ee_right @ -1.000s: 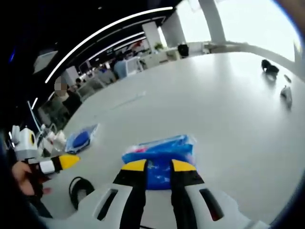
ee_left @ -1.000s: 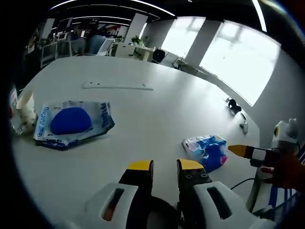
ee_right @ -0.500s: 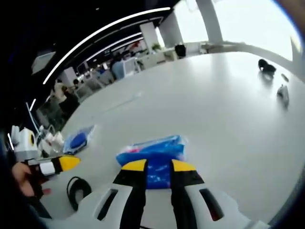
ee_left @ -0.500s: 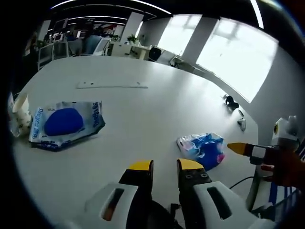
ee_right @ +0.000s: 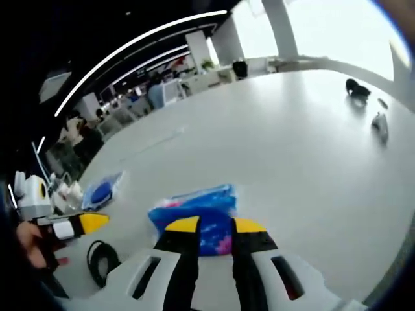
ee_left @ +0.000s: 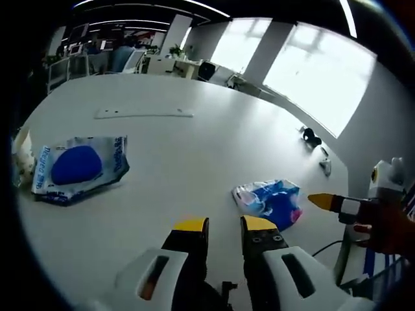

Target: Arrange the tabletop items into an orderly group along one side of the table until the central work area is clear of visible clutter.

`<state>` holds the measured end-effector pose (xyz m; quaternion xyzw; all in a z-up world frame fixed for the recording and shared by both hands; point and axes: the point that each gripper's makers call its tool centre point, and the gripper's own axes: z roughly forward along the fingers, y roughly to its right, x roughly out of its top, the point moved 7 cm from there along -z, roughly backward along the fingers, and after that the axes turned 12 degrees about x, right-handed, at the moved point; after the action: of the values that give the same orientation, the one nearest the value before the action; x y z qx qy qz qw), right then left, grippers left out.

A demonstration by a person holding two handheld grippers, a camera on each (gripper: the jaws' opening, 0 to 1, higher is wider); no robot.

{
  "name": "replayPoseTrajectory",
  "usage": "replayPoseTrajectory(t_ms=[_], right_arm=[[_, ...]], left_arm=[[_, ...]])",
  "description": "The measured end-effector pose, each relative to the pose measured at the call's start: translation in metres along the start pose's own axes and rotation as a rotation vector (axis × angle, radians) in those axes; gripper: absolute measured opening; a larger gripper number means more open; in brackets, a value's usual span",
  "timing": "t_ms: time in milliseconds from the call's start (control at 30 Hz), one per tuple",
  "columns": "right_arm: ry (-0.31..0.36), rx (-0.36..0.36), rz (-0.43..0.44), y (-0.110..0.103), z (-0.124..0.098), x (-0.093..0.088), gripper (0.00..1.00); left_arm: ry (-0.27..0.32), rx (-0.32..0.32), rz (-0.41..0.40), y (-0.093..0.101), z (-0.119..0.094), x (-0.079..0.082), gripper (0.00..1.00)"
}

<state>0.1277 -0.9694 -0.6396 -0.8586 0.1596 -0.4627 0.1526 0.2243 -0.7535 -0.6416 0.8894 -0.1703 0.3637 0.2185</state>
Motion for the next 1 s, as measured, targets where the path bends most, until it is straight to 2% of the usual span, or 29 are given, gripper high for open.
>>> replayPoseTrajectory(t_ms=[500,1000], right_arm=[[0.002,-0.018,0.018,0.006,0.004,-0.003,0.15],[-0.013,-0.043,0.036,0.021,0.01,-0.005,0.15]], left_arm=[[-0.02,-0.03,0.014,0.013,0.008,-0.004,0.19],[-0.059,-0.064,0.051,0.031,0.024,-0.014,0.19]])
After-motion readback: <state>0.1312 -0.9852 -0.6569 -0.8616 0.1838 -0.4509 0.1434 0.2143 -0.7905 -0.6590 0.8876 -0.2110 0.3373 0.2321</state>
